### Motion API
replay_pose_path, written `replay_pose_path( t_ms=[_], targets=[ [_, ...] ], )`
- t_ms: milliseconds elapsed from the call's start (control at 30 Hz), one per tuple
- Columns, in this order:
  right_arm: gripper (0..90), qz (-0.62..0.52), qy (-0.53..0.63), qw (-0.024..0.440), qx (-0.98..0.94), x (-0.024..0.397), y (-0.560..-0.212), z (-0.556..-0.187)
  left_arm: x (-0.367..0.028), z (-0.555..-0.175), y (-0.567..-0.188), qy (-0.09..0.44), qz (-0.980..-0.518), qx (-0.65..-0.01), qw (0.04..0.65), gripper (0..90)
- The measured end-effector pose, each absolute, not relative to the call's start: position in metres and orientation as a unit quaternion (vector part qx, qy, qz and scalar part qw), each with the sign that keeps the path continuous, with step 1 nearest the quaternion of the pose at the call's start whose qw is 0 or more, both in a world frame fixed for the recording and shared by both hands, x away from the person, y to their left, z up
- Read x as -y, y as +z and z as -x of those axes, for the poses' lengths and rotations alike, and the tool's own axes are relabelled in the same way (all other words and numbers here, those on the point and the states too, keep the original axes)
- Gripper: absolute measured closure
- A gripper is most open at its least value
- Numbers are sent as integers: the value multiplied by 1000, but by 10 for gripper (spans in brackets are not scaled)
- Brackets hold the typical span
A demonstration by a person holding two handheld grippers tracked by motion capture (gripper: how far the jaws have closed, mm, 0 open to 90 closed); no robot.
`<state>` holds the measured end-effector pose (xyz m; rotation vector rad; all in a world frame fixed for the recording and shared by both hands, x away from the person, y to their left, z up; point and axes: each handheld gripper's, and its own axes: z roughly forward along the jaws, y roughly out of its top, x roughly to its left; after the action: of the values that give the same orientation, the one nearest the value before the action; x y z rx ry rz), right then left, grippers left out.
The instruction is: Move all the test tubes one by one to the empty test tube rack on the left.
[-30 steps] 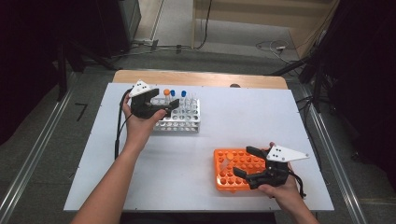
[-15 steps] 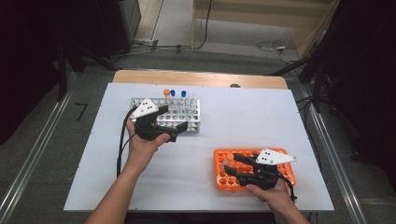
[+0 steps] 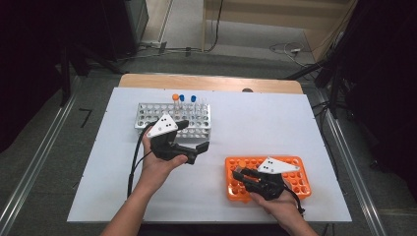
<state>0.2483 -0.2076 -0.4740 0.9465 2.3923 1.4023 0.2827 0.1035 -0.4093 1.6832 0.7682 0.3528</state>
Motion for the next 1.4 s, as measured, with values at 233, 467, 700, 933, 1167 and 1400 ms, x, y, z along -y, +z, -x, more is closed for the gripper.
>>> replay_pose_path(
  t_ms=[233, 467, 700, 933, 1167, 1400],
  targets=[
    [726, -319, 482, 119, -807, 207, -467, -248, -100, -280, -411, 137, -727, -323, 590, 0],
    [727, -303, 497, 136, -802, 197, -448, -249, -88, -275, -410, 120, -734, -298, 598, 30],
    [728, -277, 502, 127, -810, 173, -443, -248, -78, -270, -410, 90, -736, -268, 615, 148],
    [728, -259, 505, 119, -815, 162, -441, -245, -64, -266, -414, 63, -759, -227, 607, 340],
    [728, -255, 509, 115, -814, 161, -441, -243, -57, -265, -416, 59, -768, -210, 603, 610],
    [728, -259, 509, 112, -813, 162, -441, -244, -56, -266, -417, 55, -772, -202, 601, 703]
  ],
)
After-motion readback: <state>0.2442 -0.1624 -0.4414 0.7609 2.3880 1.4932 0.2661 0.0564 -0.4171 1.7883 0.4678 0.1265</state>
